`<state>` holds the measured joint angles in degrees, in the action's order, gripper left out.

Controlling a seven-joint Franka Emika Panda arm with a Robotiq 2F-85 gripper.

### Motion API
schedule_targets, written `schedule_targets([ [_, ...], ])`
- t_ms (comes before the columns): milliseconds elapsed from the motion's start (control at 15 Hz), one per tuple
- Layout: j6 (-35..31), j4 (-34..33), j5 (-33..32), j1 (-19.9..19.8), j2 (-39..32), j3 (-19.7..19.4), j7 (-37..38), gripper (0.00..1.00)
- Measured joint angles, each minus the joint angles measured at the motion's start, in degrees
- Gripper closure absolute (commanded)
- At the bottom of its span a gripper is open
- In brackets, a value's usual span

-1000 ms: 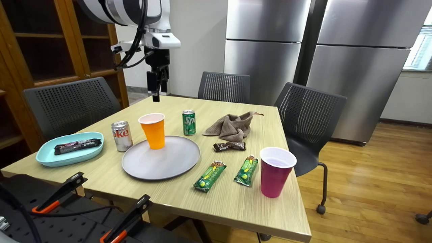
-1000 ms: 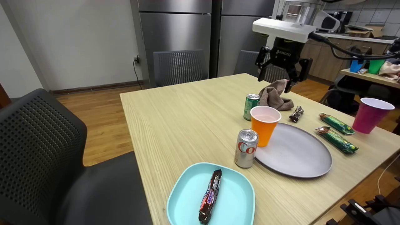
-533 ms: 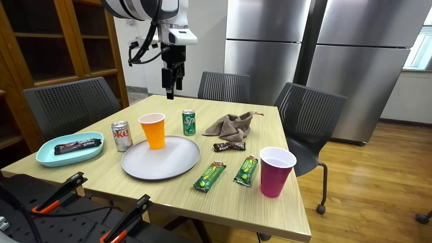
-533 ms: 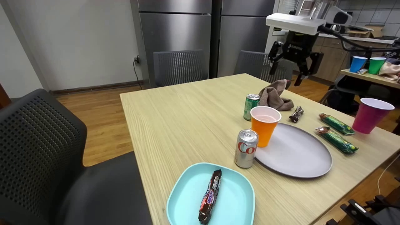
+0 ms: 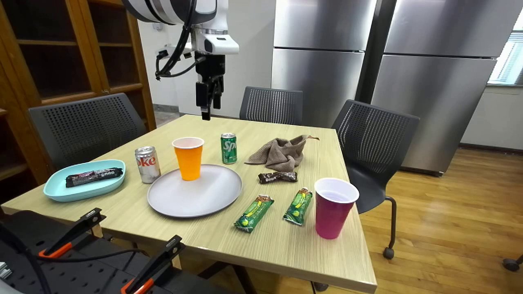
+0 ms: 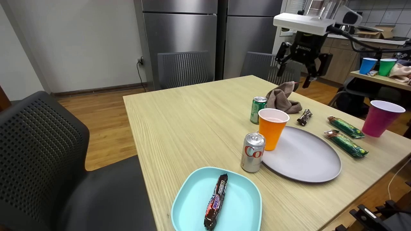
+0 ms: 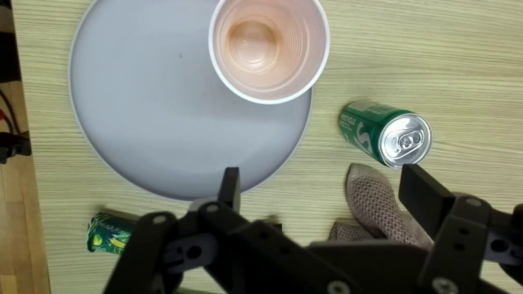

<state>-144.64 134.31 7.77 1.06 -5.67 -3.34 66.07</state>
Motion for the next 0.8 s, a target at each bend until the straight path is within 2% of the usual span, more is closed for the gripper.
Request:
schedule_targets([
  [533,-1.1,0.0,0.0,-0.4,-0.6,-0.6,-0.1,0.00],
  [800,-1.3,-0.9,0.6,-3.0,-1.1,-2.2,-6.3,0.00],
])
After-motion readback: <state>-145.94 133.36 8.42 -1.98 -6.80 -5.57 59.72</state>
